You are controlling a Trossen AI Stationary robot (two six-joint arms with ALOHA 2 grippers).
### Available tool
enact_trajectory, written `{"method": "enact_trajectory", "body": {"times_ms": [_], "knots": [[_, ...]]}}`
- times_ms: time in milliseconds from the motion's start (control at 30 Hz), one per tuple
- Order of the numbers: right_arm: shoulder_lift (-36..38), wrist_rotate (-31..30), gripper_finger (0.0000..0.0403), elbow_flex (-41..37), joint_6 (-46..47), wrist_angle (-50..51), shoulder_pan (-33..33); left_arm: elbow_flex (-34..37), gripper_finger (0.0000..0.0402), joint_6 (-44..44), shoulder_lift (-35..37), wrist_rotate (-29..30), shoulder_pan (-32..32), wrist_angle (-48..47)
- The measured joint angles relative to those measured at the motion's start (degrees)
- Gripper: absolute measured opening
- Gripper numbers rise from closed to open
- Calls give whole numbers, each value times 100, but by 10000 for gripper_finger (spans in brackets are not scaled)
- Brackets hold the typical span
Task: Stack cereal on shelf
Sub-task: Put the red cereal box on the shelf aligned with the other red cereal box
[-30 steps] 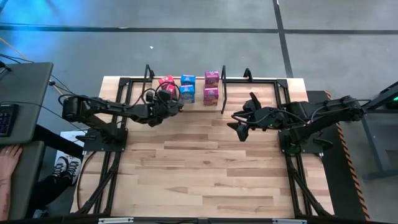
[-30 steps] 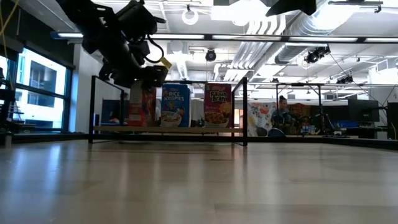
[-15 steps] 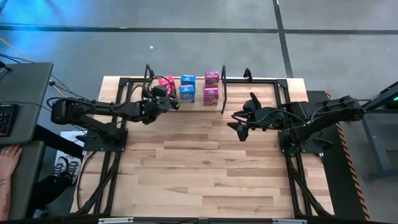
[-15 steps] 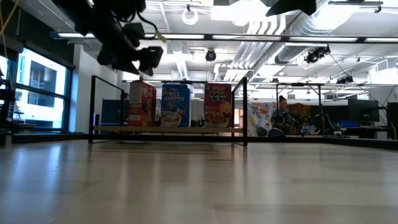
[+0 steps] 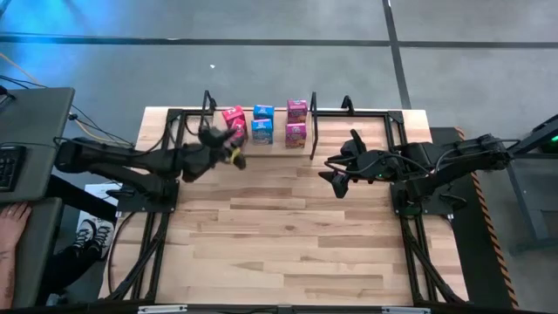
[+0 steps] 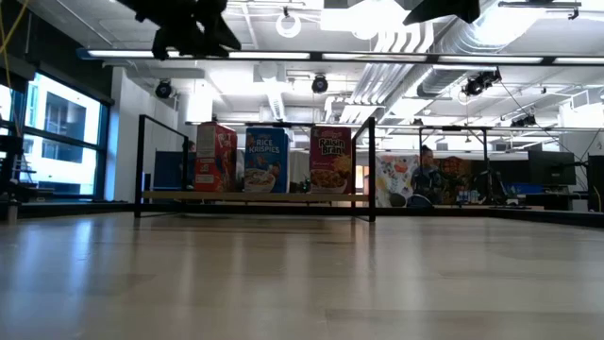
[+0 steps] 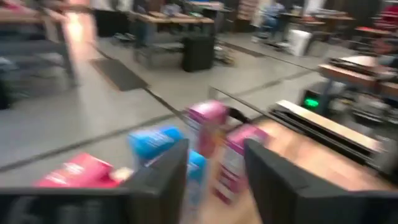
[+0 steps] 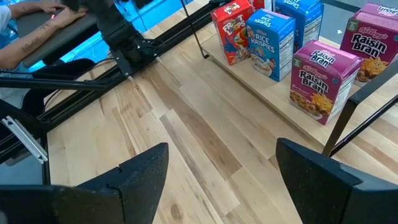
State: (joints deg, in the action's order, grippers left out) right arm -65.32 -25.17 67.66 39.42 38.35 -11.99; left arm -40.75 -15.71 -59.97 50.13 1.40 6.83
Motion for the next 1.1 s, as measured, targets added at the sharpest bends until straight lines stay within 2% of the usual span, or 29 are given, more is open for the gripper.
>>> {"method": "enact_trajectory", "body": {"times_ms": [100, 167, 333, 467, 667, 833, 967, 1100], "knots": [[0, -13, 291, -1, 0, 2, -2, 82, 50, -568, -209, 15, 429, 9], [1, -13, 291, 0, -1, 2, 0, 203, 16, -1000, -502, 195, 624, 106], [0, -11, 291, 0, -2, 0, 0, 369, 2, -1659, -1344, 912, 838, 544], [0, -11, 291, -1, -2, 2, -1, 372, 1, -1687, -1824, 1575, 765, 997], [0, -9, 291, -1, -2, 4, -2, 372, 0, -1706, -2294, 1648, 353, 1214], [0, -4, 291, -2, -2, 9, 0, 372, 0, -1826, -2393, 1683, 103, 1143], [0, 2, 291, 0, -27, 11, 0, 372, 0, -1954, -2393, 1660, 42, 701], [0, 10, 291, -2, -85, 13, 0, 372, 0, -2610, -2393, 1648, 42, 89]]}}
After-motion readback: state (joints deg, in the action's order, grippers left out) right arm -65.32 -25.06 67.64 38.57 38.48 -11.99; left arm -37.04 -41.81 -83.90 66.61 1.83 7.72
